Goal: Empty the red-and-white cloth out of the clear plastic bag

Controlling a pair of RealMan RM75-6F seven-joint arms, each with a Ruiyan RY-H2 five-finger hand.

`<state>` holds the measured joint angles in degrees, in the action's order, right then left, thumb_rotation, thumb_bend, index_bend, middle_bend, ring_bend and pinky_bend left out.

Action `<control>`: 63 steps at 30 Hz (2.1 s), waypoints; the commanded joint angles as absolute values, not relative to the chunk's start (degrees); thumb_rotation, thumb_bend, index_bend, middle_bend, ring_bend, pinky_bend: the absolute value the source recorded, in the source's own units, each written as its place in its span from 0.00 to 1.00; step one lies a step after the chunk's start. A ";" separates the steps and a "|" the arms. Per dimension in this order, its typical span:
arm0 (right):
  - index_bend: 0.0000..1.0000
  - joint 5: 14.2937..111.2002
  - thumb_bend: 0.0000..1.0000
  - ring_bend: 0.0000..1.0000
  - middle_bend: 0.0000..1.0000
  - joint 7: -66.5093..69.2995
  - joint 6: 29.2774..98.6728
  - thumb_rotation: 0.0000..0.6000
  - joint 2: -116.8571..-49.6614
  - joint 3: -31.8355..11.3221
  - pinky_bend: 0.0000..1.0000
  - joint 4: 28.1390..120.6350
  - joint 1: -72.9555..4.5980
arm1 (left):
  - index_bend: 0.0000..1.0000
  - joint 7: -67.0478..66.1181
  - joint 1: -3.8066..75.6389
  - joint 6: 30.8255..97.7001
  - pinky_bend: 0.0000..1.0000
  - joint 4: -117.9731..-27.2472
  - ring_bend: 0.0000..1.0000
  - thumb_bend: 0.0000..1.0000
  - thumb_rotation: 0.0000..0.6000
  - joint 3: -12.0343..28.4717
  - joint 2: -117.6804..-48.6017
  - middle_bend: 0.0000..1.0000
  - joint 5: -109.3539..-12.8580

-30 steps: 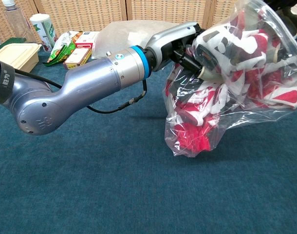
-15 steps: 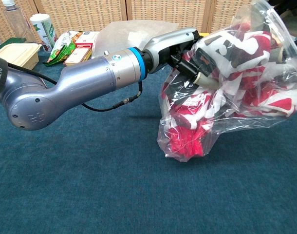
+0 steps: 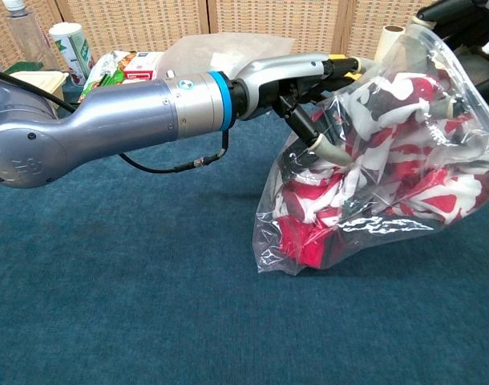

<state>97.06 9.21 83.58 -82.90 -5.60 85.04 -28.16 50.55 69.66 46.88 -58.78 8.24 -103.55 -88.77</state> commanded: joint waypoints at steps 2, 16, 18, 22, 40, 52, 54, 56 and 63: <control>0.63 96.52 0.49 0.90 0.69 9.52 83.20 1.00 -82.69 -5.57 0.94 85.02 -27.95 | 0.00 49.65 69.24 48.08 0.09 -60.33 0.00 0.03 1.00 8.54 -101.81 0.14 -88.88; 0.63 94.37 0.49 0.90 0.70 10.72 81.32 1.00 -81.76 -4.70 0.94 83.16 -26.70 | 0.21 11.42 63.22 45.80 0.17 -70.51 0.08 0.10 1.00 3.04 -86.90 0.15 -86.79; 0.63 94.39 0.49 0.90 0.70 11.03 81.11 1.00 -81.77 -4.53 0.94 82.86 -26.65 | 0.24 6.75 63.75 42.68 0.17 -71.40 0.08 0.10 1.00 3.01 -86.36 0.15 -84.85; 0.63 94.43 0.49 0.90 0.70 11.15 80.89 1.00 -81.61 -4.31 0.94 82.48 -26.50 | 0.25 -0.64 65.30 37.17 0.15 -71.02 0.08 0.10 1.00 3.46 -87.48 0.15 -80.79; 0.63 94.46 0.49 0.90 0.70 11.54 80.83 1.00 -80.56 -3.78 0.94 82.81 -25.35 | 0.25 -4.75 68.96 36.19 0.13 -56.92 0.03 0.10 1.00 8.04 -103.32 0.15 -77.14; 0.63 94.53 0.49 0.90 0.70 11.65 80.03 1.00 -80.56 -3.94 0.94 82.96 -25.61 | 0.25 1.09 70.37 33.81 0.12 -51.01 0.03 0.13 1.00 10.27 -107.92 0.15 -76.04; 0.63 94.53 0.49 0.90 0.70 11.62 80.00 1.00 -80.55 -3.97 0.94 82.97 -25.61 | 0.26 1.95 70.77 33.40 0.12 -50.24 0.03 0.17 1.00 10.43 -108.62 0.15 -76.21; 0.63 94.46 0.49 0.90 0.70 11.78 79.87 1.00 -80.53 -4.00 0.94 83.03 -25.63 | 0.29 2.95 71.37 32.84 0.12 -49.27 0.03 0.21 1.00 10.46 -109.38 0.15 -76.73; 0.63 93.92 0.49 0.90 0.70 13.33 79.38 1.00 -80.02 -4.06 0.94 83.47 -25.56 | 0.47 5.07 72.45 32.71 0.12 -46.71 0.03 0.39 1.00 9.90 -110.87 0.15 -78.79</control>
